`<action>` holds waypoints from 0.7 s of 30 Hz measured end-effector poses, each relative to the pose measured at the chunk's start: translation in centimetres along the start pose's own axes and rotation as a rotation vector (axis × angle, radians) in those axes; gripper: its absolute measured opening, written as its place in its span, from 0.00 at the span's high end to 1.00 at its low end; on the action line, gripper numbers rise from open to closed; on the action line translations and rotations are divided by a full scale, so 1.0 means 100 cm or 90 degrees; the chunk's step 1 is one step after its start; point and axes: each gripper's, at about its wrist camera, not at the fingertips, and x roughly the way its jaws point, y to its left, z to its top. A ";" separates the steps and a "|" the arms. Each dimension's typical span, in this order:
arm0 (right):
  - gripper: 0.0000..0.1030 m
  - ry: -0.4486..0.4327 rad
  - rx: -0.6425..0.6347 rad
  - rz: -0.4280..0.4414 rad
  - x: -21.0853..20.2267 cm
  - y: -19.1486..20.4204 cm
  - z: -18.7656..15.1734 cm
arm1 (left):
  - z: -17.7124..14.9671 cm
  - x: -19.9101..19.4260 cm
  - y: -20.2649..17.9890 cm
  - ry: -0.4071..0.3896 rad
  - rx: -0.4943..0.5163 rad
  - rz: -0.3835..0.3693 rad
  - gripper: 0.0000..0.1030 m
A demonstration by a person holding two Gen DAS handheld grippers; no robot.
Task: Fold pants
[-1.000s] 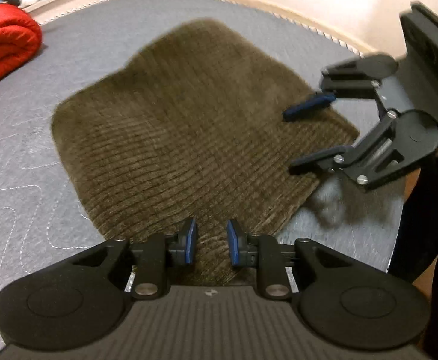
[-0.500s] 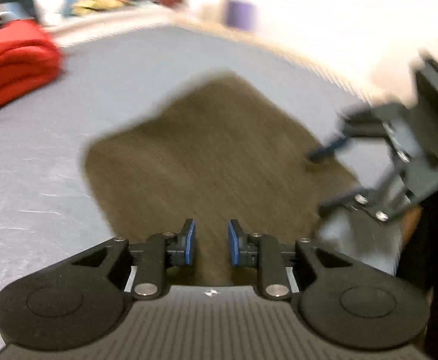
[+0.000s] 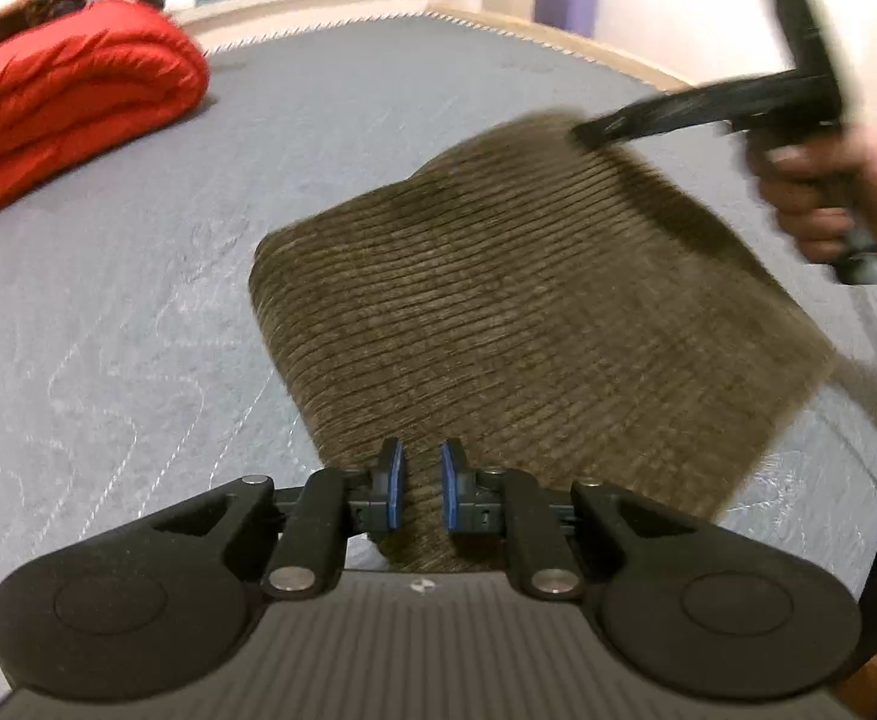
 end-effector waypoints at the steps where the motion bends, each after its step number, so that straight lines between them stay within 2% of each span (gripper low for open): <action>1: 0.51 0.006 -0.017 -0.027 0.011 0.000 -0.001 | 0.002 -0.007 -0.003 -0.016 0.007 -0.012 0.87; 3: 0.52 0.023 -0.023 -0.093 0.035 0.000 -0.004 | 0.004 -0.014 -0.008 -0.038 0.009 -0.051 0.87; 4: 0.52 0.027 -0.010 -0.124 0.045 -0.002 -0.006 | 0.004 -0.016 -0.012 -0.046 0.013 -0.087 0.87; 6: 0.52 0.033 -0.003 -0.169 0.059 -0.002 -0.010 | 0.000 -0.015 -0.024 -0.044 0.045 -0.130 0.87; 7: 0.52 0.035 -0.008 -0.189 0.066 -0.001 -0.012 | -0.003 -0.011 -0.031 -0.028 0.067 -0.144 0.87; 9: 0.53 0.042 -0.001 -0.213 0.077 -0.004 -0.014 | -0.013 0.003 -0.048 0.026 0.118 -0.139 0.88; 12: 0.53 0.053 0.045 -0.189 0.085 -0.015 -0.015 | -0.019 0.005 -0.057 0.028 0.155 -0.126 0.88; 15: 0.53 0.035 -0.001 -0.199 0.075 -0.003 -0.019 | -0.013 -0.003 -0.050 0.018 0.143 -0.136 0.87; 18: 0.50 -0.003 0.003 -0.192 0.049 -0.004 -0.015 | -0.002 -0.014 -0.028 -0.034 0.077 -0.133 0.84; 21: 0.47 -0.025 -0.017 -0.140 0.010 0.006 -0.012 | 0.005 -0.023 -0.005 -0.086 -0.001 -0.088 0.84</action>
